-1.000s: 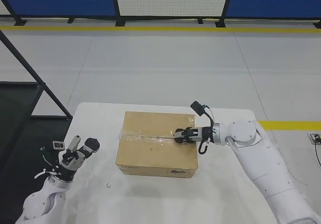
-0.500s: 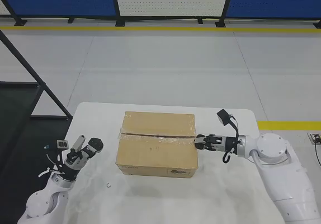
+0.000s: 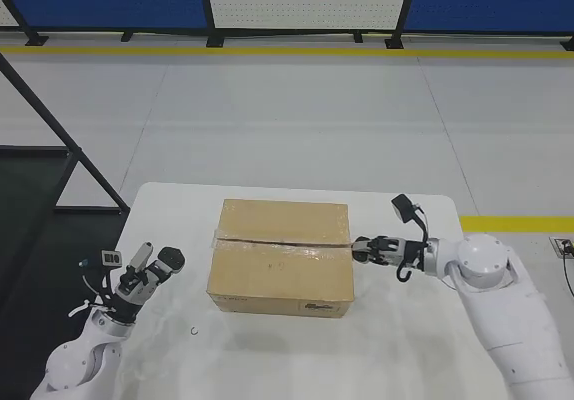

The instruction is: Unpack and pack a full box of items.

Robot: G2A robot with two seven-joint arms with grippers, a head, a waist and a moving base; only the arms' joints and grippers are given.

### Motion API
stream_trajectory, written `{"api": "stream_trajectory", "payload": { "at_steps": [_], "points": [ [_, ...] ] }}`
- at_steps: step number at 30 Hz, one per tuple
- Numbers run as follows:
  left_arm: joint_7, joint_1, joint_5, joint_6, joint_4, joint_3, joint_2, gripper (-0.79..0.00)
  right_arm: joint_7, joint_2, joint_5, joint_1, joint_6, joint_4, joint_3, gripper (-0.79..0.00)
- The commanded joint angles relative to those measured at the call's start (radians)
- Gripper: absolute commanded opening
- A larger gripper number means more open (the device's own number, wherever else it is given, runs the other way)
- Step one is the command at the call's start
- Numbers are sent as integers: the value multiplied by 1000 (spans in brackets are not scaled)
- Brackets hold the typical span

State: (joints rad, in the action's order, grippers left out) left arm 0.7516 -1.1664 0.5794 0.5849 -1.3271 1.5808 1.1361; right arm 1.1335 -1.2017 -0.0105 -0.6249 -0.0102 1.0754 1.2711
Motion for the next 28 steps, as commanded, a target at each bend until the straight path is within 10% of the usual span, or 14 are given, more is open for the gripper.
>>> {"api": "stream_trajectory", "payload": {
  "at_steps": [1,25,28],
  "points": [
    [-1,-1,-1,-1,0,0,0,0,-1,-1,-7,9,-7,-16,-9,-785],
    [44,11,40,-1,37,38,-9,0,-152,38,-132,-51,-175,-7,129,-763],
    [65,14,63,-1,52,48,-11,0,-163,44,-197,-110,-234,51,168,0]
  ]
}}
